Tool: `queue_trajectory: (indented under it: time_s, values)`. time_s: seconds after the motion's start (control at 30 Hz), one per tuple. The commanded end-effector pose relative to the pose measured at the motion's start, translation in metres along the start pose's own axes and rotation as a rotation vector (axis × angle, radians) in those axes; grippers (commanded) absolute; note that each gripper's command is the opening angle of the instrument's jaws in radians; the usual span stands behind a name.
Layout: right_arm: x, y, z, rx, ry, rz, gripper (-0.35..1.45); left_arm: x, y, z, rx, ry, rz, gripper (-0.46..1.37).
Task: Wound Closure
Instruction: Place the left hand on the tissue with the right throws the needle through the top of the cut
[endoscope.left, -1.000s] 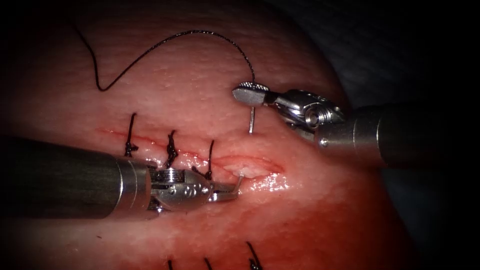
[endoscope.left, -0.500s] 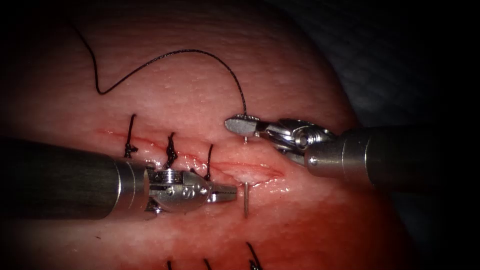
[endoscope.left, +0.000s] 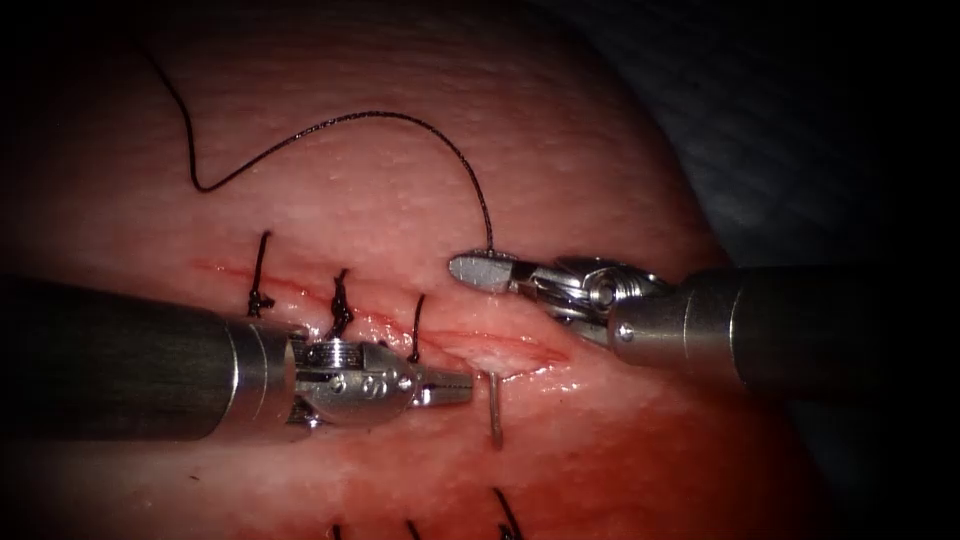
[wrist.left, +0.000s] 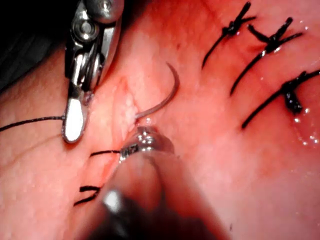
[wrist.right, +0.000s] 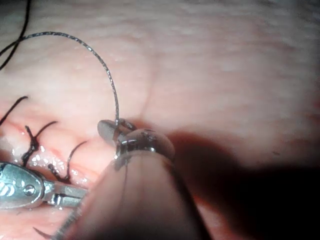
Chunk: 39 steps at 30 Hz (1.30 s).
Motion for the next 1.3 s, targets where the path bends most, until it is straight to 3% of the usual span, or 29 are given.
queue_trajectory:
  time_s: [0.03,1.2,1.27,1.3]
  values:
    - [0.0001,0.0000,0.0000,-0.007,0.002,0.000,-0.35,0.0000,0.0000,0.0000,-0.004,0.000,0.006,-0.35]
    - [0.0012,-0.0007,0.0007,0.022,0.041,0.014,-0.35,0.0001,0.0000,0.0001,-0.003,0.000,0.017,-0.35]
    - [0.0012,-0.0007,0.0007,0.027,0.046,0.003,-0.17,0.0001,0.0000,0.0001,-0.003,0.000,0.023,-0.35]
    - [0.0014,-0.0007,0.0008,0.026,0.049,-0.037,0.14,0.0001,0.0000,0.0001,-0.003,0.000,0.023,-0.35]
